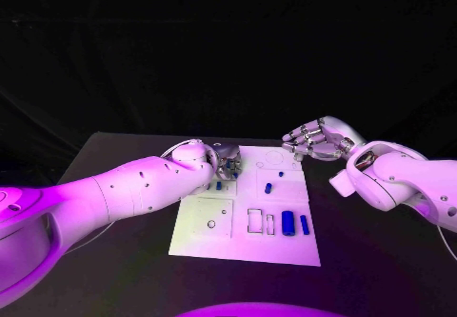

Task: Assemble the parts on the task board

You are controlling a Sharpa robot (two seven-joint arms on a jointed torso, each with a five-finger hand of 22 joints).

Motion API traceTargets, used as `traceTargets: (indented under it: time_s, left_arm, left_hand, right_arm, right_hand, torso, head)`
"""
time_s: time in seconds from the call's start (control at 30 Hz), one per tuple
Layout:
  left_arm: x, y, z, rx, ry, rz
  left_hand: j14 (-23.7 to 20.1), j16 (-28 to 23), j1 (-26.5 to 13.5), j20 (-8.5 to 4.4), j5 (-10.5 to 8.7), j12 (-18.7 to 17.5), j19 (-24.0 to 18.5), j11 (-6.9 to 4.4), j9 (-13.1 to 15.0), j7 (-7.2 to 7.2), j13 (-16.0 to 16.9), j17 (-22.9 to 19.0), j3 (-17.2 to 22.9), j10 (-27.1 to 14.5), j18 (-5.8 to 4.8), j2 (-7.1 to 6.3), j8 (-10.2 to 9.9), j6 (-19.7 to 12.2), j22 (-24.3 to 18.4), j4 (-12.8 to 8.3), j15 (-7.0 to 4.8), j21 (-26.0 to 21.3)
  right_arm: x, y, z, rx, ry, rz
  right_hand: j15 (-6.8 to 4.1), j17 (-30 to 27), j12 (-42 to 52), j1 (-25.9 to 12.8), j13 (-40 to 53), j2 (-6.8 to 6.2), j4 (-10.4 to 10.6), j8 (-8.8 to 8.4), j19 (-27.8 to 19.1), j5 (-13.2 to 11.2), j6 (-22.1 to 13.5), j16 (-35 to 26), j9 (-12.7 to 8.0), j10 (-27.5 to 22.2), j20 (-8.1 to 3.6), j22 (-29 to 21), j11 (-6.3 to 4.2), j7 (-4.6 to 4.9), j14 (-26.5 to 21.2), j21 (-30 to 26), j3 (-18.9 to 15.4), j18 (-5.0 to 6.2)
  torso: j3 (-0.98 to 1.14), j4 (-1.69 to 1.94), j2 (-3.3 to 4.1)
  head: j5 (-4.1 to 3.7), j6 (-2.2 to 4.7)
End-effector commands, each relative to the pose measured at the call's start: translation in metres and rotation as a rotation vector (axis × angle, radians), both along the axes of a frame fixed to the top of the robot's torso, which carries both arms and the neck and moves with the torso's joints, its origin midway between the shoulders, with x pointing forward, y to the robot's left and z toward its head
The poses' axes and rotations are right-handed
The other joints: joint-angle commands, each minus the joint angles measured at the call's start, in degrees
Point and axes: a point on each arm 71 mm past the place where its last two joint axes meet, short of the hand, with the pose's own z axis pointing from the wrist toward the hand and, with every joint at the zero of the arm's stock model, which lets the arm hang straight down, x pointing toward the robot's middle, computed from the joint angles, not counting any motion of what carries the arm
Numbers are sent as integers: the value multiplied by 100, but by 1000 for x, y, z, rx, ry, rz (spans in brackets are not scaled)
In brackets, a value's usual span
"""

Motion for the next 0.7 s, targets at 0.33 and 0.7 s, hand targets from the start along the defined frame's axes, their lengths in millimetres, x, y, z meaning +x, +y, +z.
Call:
traceTargets:
  time_s: [0.33,0.7]
  left_arm:
    - [-1,-3,-1,-16,10,-11]
    - [0,-2,2,-43,-23,-5]
  left_hand:
    - [-6,71,80,-42,27,-146,-12,-19,6,60,9,-2,310,346,-34,127,-21,293,50,-203,-52,73]
    - [-6,116,27,-70,24,-321,-5,-33,-4,71,69,-24,728,665,-47,90,-73,535,155,-515,-73,176]
  right_arm:
    - [-1,2,0,-2,0,21]
    - [-1,2,0,-2,-2,21]
  right_hand:
    - [6,-6,38,-23,-9,33,-9,26,27,25,-8,-20,-5,3,19,-5,10,-3,5,-18,3,26]
    - [6,-6,38,-23,-9,33,-9,26,27,25,-8,-20,-5,3,19,-5,10,-3,5,-18,3,26]
  torso:
    - [0,4,3]
    - [-4,7,3]
  head:
    - [-2,-1]
    - [-13,-6]
